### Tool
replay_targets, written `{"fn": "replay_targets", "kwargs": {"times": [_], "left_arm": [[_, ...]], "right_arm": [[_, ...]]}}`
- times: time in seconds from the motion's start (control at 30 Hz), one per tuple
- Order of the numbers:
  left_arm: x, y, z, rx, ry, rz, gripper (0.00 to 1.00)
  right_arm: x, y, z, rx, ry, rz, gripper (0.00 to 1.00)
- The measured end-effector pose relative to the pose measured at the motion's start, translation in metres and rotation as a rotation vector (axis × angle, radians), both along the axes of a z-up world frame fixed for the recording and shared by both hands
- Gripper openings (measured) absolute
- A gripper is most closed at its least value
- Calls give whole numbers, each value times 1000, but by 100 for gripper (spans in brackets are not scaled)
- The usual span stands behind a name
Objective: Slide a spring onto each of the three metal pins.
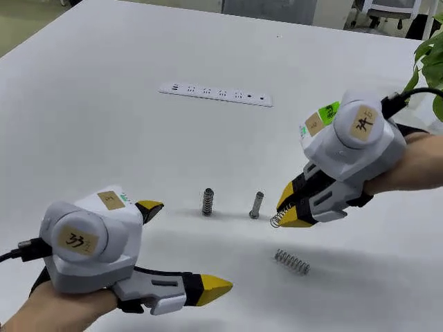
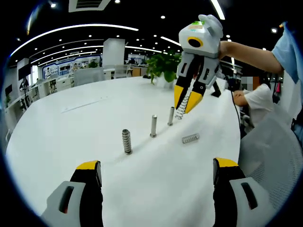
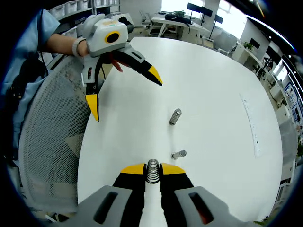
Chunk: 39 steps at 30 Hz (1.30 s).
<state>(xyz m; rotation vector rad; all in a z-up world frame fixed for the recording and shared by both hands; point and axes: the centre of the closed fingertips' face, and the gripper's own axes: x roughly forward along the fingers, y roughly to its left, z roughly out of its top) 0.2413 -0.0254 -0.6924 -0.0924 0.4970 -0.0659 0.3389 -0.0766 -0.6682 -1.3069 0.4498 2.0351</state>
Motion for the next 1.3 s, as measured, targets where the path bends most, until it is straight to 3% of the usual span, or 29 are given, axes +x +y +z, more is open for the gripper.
{"fn": "replay_targets", "kwargs": {"times": [0.3, 0.53, 0.83, 1.3], "left_arm": [[-6, 11, -9, -2, 13, 40, 100], [-6, 14, -5, 5, 1, 51, 97], [-5, 18, -4, 4, -9, 69, 100], [-6, 14, -12, 9, 21, 42, 100]], "right_arm": [[11, 17, 5, -14, -67, 57, 12], [16, 27, 5, -34, -106, 93, 12], [18, 38, 1, -68, -126, 133, 12], [23, 42, -12, -113, -164, 165, 12]]}}
